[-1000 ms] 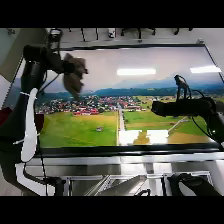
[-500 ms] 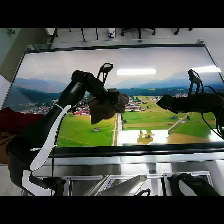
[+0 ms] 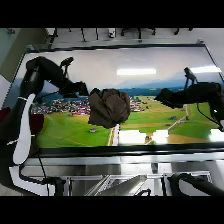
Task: Fold the shirts.
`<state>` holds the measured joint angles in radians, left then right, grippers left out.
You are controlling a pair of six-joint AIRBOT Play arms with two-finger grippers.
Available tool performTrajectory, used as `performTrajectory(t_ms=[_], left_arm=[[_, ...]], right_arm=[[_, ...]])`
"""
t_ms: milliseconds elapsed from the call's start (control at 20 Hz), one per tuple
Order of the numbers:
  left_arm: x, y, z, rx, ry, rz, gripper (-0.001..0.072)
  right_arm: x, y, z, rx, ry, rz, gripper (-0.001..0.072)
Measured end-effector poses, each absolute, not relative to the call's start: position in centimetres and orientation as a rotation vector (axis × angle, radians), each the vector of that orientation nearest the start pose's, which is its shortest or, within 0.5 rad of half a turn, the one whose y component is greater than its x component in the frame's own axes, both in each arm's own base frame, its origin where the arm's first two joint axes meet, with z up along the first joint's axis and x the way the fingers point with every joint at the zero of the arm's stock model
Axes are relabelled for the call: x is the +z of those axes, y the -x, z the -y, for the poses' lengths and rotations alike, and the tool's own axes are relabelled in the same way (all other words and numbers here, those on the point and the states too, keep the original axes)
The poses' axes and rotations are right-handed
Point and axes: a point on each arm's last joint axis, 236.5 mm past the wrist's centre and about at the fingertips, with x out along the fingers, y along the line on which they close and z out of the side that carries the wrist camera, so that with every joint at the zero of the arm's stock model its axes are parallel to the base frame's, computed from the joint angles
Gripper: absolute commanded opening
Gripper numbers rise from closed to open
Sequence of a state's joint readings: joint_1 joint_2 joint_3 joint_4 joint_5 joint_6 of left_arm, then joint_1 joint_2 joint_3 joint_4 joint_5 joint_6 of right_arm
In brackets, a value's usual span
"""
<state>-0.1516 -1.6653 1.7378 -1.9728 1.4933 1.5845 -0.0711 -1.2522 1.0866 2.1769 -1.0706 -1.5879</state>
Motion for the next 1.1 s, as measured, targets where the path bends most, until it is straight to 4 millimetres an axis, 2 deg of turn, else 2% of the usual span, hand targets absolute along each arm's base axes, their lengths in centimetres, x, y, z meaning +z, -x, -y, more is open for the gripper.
performTrajectory(t_ms=[100, 200, 350, 500, 550, 600, 650, 700, 750, 800, 850, 1000, 1100], left_arm=[[2.0, -41.5, 14.3, -0.427, 0.273, -1.472, 0.0707], [-1.2, -40.3, 14.0, -0.427, 0.343, -1.506, 0.0707], [-5.0, -39.8, 15.5, -0.470, 0.446, -1.517, 0.0707], [-7.2, -41.0, 17.4, -0.511, 0.503, -1.505, 0.0707], [-7.6, -41.6, 18.1, -0.527, 0.507, -1.500, 0.0707], [-7.8, -42.2, 18.8, -0.539, 0.506, -1.491, 0.0706], [-8.1, -42.9, 19.6, -0.556, 0.502, -1.482, 0.0657], [-8.3, -43.4, 20.2, -0.570, 0.494, -1.475, 0.0484], [-8.4, -44.0, 20.8, -0.583, 0.489, -1.466, 0.0286], [-8.4, -44.7, 21.3, -0.593, 0.484, -1.456, 0.0065], [-8.5, -45.2, 21.5, -0.598, 0.481, -1.448, 0.0019], [-8.5, -46.7, 21.7, -0.601, 0.479, -1.422, 0.0017], [-7.3, -47.8, 21.5, -0.600, 0.485, -1.390, 0.0017]], right_arm=[[1.0, -40.0, -11.2, 0.285, -0.618, -1.232, 0.0436], [-1.8, -40.5, -13.4, 0.320, -0.626, -1.289, 0.0436], [-4.7, -41.6, -16.8, 0.385, -0.627, -1.342, 0.0436], [-6.3, -43.3, -19.8, 0.444, -0.616, -1.356, 0.0433], [-6.7, -43.9, -20.7, 0.459, -0.615, -1.358, 0.0375], [-6.9, -44.5, -21.4, 0.472, -0.615, -1.358, 0.0240], [-7.3, -45.1, -22.2, 0.486, -0.617, -1.358, 0.0229], [-7.5, -45.5, -22.8, 0.494, -0.620, -1.358, 0.0224], [-7.7, -45.9, -23.2, 0.501, -0.620, -1.357, 0.0076], [-7.9, -46.3, -23.5, 0.507, -0.622, -1.354, 0.0020], [-7.9, -46.5, -23.8, 0.511, -0.625, -1.353, 0.0019], [-7.8, -47.0, -24.2, 0.526, -0.620, -1.341, 0.0018], [-6.7, -47.8, -24.1, 0.539, -0.615, -1.309, 0.0017]])
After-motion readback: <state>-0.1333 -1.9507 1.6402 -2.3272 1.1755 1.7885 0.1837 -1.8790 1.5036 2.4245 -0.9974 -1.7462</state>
